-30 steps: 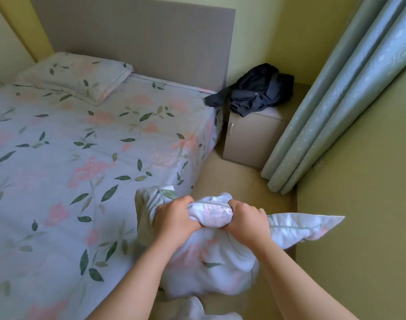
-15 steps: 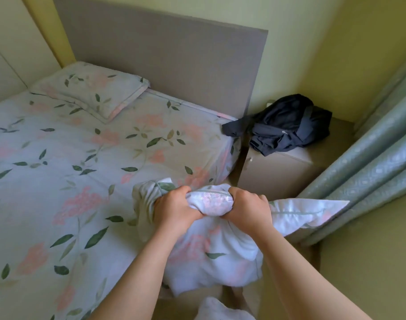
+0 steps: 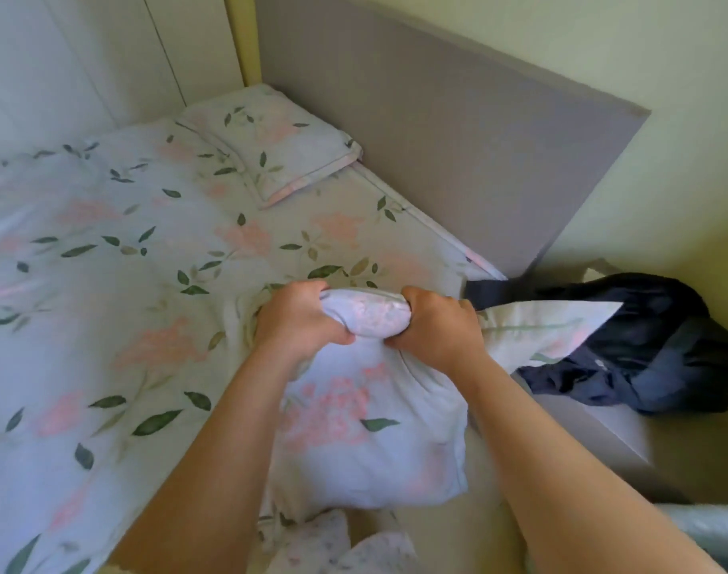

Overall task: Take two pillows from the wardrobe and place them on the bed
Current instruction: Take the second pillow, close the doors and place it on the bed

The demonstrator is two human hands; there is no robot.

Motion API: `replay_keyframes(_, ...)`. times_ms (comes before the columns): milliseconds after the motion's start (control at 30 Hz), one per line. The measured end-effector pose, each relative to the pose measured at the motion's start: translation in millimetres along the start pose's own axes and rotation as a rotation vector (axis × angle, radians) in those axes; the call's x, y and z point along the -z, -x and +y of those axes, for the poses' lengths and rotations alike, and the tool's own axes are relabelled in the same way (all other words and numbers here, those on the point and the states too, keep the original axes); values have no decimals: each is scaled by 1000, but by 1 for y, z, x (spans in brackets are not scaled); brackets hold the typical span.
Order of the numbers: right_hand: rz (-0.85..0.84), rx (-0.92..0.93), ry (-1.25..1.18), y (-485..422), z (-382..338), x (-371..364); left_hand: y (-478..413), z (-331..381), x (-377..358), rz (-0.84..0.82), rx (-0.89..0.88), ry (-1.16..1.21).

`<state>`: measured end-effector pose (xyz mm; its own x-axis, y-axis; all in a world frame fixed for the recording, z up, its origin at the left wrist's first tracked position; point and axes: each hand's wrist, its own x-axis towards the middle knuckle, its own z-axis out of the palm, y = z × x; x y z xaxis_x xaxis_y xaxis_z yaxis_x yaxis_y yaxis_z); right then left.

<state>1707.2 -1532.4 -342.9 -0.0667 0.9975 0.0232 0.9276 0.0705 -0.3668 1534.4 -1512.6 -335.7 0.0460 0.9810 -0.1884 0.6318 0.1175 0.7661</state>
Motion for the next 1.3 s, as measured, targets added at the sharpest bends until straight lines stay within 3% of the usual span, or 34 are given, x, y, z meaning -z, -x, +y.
replay_keyframes(233,55,134,30,-111,-11,-12,-89,-10,25,147,-32,-148)
replay_keyframes(433,155,50,104,-195,-11,-65,-199,-51,19,184,2,-258)
replay_keyframes(500,107,24,69,-208,-6,-85,-227,-69,8,238,-6,-330)
replay_keyframes(600,-99,-39,47,-211,3,-117,-256,-102,-13,228,52,-496)
replay_keyframes(767,-389,-137,-4,-190,27,-158,-248,-134,-52,-16,112,-532)
replay_keyframes(933,-441,-53,47,-189,46,-201,-207,-179,-106,-80,255,-406)
replay_keyframes(1033,-497,-23,43,-181,61,-236,-182,-203,-133,-9,254,-516)
replay_keyframes(1167,-515,9,103,-163,73,-284,-163,-222,-160,228,143,-691)
replay_keyframes(1300,-468,6,104,-150,86,-308,-150,-248,-178,228,539,-513)
